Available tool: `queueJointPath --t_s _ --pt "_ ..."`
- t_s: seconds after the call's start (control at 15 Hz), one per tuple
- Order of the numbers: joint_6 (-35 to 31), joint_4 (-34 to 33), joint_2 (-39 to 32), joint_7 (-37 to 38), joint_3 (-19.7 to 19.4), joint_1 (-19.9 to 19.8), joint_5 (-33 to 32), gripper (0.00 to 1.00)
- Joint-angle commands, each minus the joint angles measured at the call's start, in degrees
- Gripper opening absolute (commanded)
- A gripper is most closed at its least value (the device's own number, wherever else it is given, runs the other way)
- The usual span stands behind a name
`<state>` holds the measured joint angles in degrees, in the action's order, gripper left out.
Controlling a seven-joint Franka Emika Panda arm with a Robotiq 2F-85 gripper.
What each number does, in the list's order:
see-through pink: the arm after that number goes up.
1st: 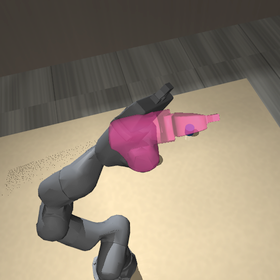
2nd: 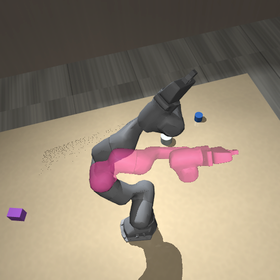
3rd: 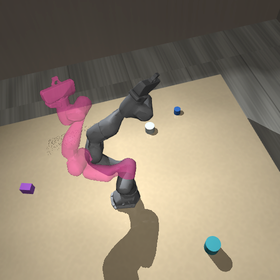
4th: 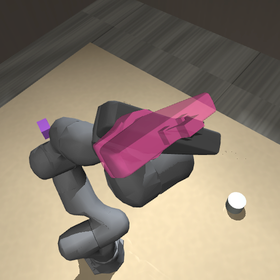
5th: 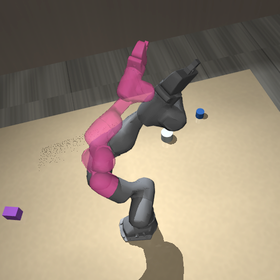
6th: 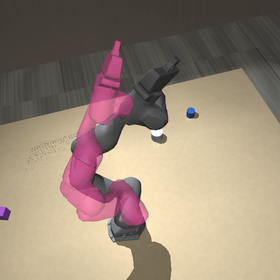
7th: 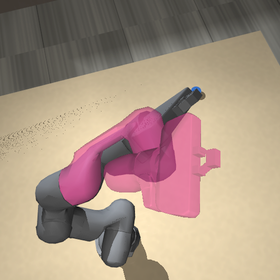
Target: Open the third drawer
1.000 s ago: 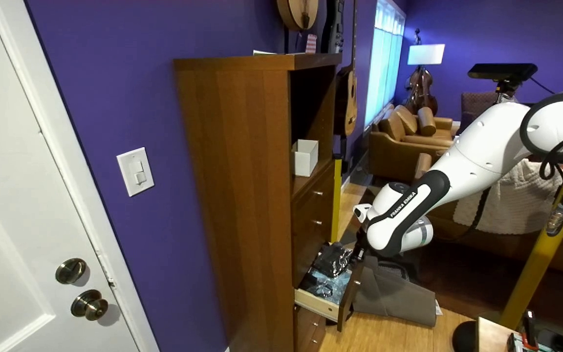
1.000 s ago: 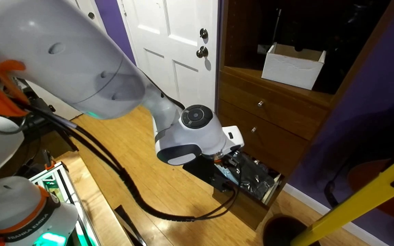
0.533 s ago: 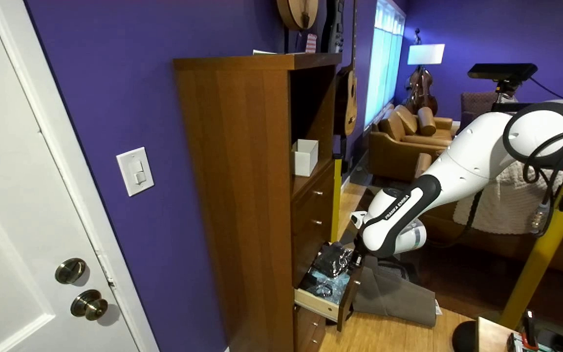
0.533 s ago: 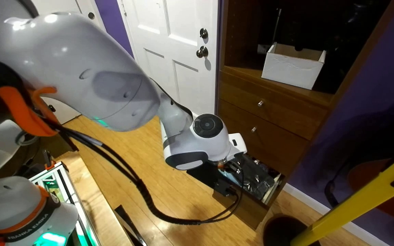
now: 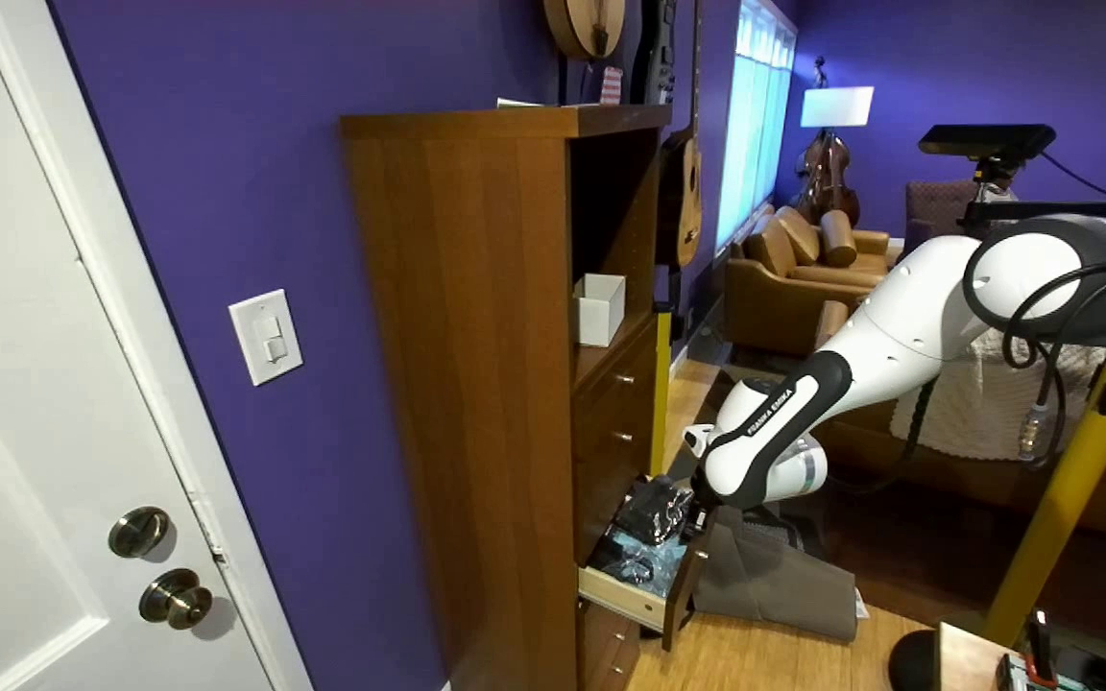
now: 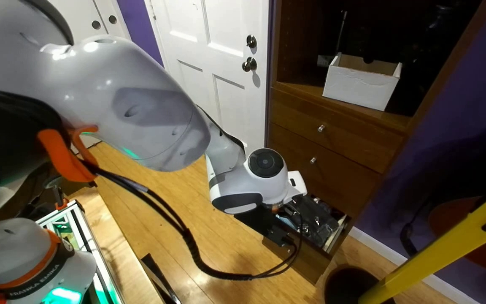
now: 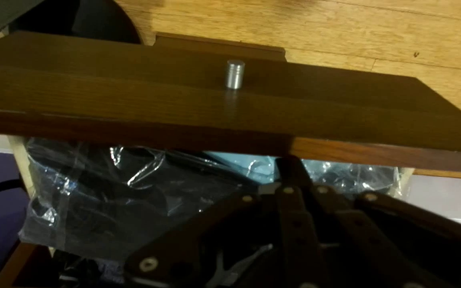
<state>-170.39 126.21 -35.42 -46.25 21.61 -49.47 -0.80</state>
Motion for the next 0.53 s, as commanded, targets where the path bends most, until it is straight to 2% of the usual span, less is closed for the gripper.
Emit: queueJointPath --t_s 0.0,0.27,0.47 --pt "5.6 -2.7 -0.7 0.9 -2.9 2.6 -0.1 0.0" --pt "11.0 -4.6 -0.1 1.7 -6.4 6.7 0.7 0.0" --pt "18.3 -6.8 0.2 3.9 -11.0 11.5 0.4 0.0"
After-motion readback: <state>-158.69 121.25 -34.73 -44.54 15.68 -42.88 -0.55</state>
